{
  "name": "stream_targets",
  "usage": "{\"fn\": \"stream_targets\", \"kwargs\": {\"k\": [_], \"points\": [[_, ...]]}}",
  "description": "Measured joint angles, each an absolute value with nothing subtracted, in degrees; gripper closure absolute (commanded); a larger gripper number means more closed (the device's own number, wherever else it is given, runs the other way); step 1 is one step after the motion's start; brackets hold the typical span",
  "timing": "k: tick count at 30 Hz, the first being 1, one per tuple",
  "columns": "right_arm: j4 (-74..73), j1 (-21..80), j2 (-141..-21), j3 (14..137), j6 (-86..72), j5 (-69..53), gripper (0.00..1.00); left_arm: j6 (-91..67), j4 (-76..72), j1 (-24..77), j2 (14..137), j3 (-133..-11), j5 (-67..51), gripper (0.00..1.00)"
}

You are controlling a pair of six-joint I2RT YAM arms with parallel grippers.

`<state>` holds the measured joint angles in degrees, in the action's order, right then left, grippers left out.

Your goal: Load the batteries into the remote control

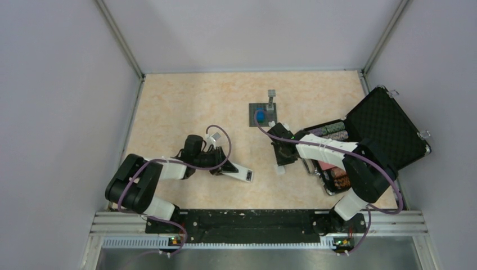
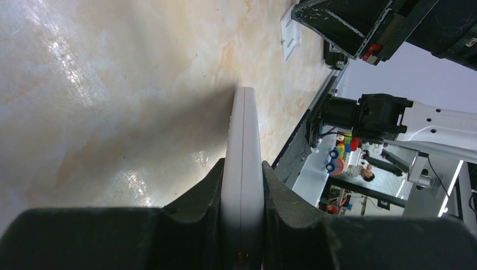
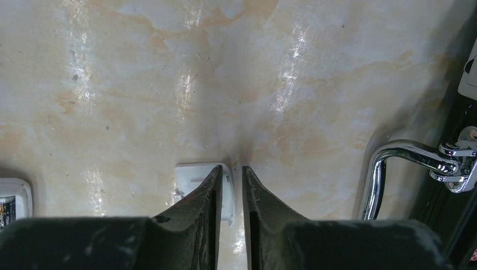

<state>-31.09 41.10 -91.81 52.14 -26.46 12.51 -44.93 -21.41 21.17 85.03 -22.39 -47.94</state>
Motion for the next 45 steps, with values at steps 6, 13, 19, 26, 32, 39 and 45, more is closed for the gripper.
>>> {"fn": "stream_targets", "kwargs": {"k": [6, 13, 19, 26, 32, 39, 45], "points": [[-30.7, 41.1, -91.9, 52.1, -26.8, 11.8, 1.0, -44.9, -22.2, 21.2, 85.4, -22.3, -48.0, 1.0], [-30.7, 41.1, -91.7, 52.1, -26.7, 11.0, 1.0, -44.9, -20.9, 21.2, 84.8, -22.5, -47.9, 1.0], [-30.8, 41.1, -88.8, 52.4, -26.6, 5.4, 1.0, -44.2, -16.9, 21.2, 82.7, -23.3, -46.4, 0.99], [-29.1, 40.7, -82.7, 55.9, -26.6, -4.4, 1.0, -43.5, -14.8, 21.2, 80.7, -23.3, -44.8, 0.85], [-27.3, 40.6, -80.8, 57.5, -26.7, -10.1, 1.0, -42.3, -13.0, 21.2, 80.0, -23.6, -43.6, 0.8], [-26.3, 40.6, -80.8, 57.5, -27.4, -13.8, 1.0, -39.9, -8.7, 21.3, 79.7, -24.1, -38.9, 0.37], [-25.4, 40.6, -80.8, 57.5, -28.4, -15.8, 1.0, -37.3, -1.8, 21.4, 75.3, -25.3, -31.3, 0.21]]}}
